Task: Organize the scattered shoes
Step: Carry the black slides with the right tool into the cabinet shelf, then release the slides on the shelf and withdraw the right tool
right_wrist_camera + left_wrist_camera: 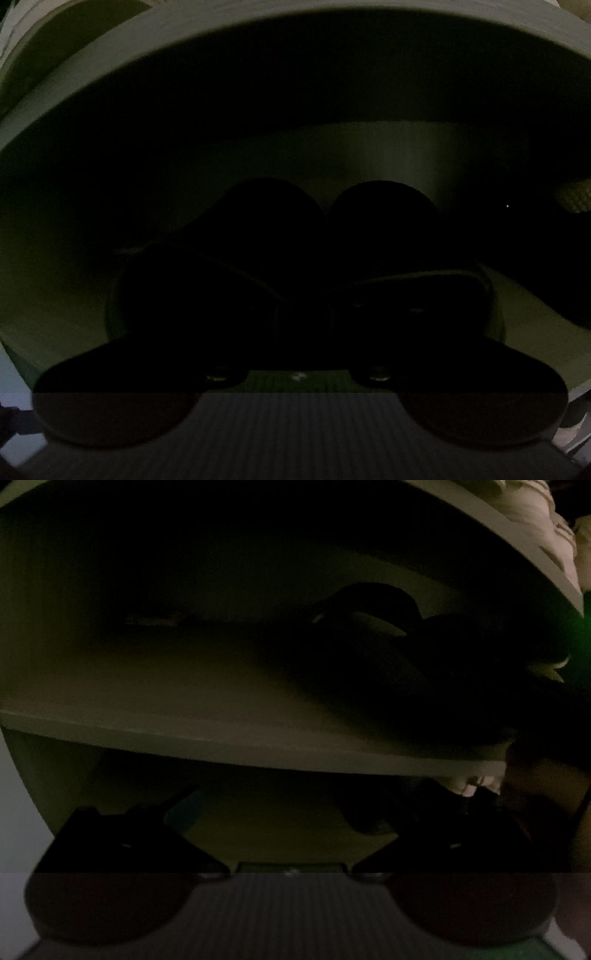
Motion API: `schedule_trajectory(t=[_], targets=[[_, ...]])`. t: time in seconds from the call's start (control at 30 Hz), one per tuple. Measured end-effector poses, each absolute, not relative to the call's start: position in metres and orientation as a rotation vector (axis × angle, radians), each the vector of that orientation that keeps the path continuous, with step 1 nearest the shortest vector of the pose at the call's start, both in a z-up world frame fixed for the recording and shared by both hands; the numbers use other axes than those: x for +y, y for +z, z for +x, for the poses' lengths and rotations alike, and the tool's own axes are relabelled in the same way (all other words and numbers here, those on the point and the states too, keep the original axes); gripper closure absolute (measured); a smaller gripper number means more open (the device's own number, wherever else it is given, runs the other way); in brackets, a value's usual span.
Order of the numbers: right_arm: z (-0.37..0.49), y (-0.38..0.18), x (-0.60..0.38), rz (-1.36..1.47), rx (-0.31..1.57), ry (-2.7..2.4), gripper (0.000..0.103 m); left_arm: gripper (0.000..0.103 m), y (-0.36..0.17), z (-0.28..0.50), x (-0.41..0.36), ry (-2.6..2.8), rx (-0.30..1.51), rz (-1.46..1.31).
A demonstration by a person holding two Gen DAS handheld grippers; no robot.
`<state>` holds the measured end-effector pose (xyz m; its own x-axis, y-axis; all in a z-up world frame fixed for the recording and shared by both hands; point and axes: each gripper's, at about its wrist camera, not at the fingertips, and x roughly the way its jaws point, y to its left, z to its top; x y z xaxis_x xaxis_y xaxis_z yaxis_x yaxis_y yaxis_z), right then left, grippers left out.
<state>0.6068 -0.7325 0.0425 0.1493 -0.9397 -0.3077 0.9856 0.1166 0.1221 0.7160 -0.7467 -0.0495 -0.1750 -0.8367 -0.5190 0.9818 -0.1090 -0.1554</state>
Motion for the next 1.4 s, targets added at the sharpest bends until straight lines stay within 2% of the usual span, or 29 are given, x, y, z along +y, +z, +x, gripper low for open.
schedule_trajectory(t=[0.17,0.23,0.37,0.43,0.47,0.73,1.1,1.13,1.17,1.23,1.4], targets=[[0.610,0.039,-0.732,0.334,0.171,-1.431,0.068,0.001,-0.048,0.720,-0.740,-1.684,0.538,0.355],[0.613,0.037,-0.732,0.327,0.173,-1.429,0.058,0.001,-0.042,0.725,-0.733,-1.688,0.520,0.366],[0.621,0.033,-0.725,0.264,0.205,-1.441,0.050,0.001,-0.040,0.730,-0.725,-1.704,0.517,0.378],[0.616,0.034,-0.720,0.265,0.189,-1.437,0.038,0.001,-0.038,0.733,-0.720,-1.709,0.508,0.378],[0.615,0.034,-0.717,0.261,0.191,-1.442,0.036,0.001,-0.038,0.734,-0.718,-1.711,0.502,0.379],[0.597,0.036,-0.683,0.226,0.169,-1.442,0.035,0.000,-0.036,0.736,-0.702,-1.742,0.455,0.385],[0.552,0.032,-0.632,0.323,0.161,-1.486,0.035,0.000,-0.037,0.719,-0.670,-1.806,0.349,0.426],[0.550,0.029,-0.624,0.328,0.170,-1.486,0.030,0.000,-0.035,0.717,-0.664,-1.810,0.334,0.430],[0.547,0.026,-0.617,0.332,0.178,-1.486,0.018,0.000,-0.035,0.716,-0.661,-1.813,0.329,0.431],[0.537,0.020,-0.602,0.339,0.170,-1.491,0.008,0.000,-0.035,0.716,-0.658,-1.816,0.326,0.430],[0.518,0.012,-0.587,0.384,0.077,-1.533,0.007,0.000,-0.035,0.714,-0.650,-1.826,0.319,0.428]])
